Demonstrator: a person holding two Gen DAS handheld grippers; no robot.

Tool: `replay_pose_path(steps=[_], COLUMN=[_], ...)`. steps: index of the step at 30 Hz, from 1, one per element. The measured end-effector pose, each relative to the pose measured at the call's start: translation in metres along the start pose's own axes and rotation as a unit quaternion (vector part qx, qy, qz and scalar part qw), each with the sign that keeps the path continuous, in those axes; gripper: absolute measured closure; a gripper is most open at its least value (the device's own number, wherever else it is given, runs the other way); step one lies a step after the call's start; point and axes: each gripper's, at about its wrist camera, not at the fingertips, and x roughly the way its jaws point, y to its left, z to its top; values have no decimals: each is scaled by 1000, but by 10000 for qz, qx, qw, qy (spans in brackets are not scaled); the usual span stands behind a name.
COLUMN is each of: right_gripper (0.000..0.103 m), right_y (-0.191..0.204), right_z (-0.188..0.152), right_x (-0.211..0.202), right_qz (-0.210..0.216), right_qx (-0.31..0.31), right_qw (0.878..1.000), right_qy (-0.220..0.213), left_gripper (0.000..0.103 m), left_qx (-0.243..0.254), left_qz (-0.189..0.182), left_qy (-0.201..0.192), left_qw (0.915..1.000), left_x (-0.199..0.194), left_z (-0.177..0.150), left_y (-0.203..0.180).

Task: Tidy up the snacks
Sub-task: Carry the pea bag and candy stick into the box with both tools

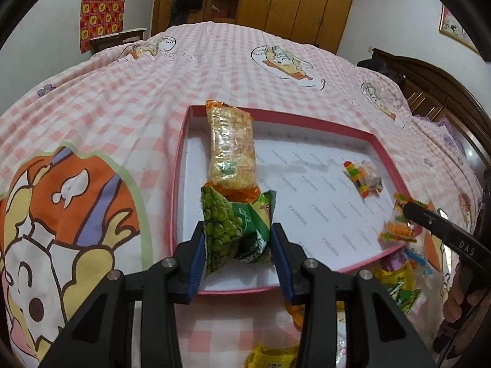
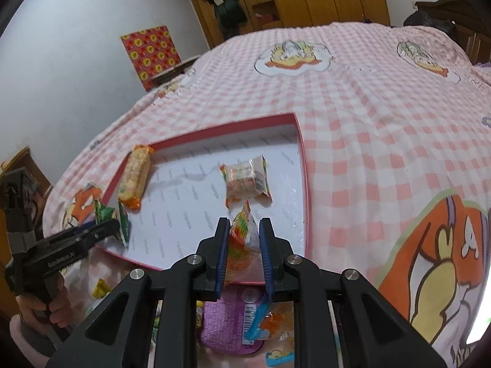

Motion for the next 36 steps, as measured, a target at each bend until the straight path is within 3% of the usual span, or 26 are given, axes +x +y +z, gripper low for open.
replay_pose_path(steps=[4, 25, 28, 33, 36], right_gripper=[83, 80, 73, 51, 48], right_y=[-1, -7, -3, 7, 11], right_z=[-8, -14, -13, -14, -16], right_x=[1, 3, 3, -6, -12], right_qz=[-41, 78, 75, 151, 107], right_qx=[25, 166, 83, -111, -206], right_qw=[9999, 9998, 9999, 9998, 9996], right_qy=[146, 32, 47, -54, -133], left_gripper=[61, 55, 54, 46, 45], left_qx=[-99, 40, 64, -66, -183], left_qz=[-58, 22, 50, -61, -95], left_qy=[38, -2, -13, -164, -227], left_qw=[9999, 10000, 10000, 9998, 9995], left_x=[2, 1, -1, -13, -22], left_z=[2, -2, -3, -1, 0], left_y=[6, -1, -3, -2, 1])
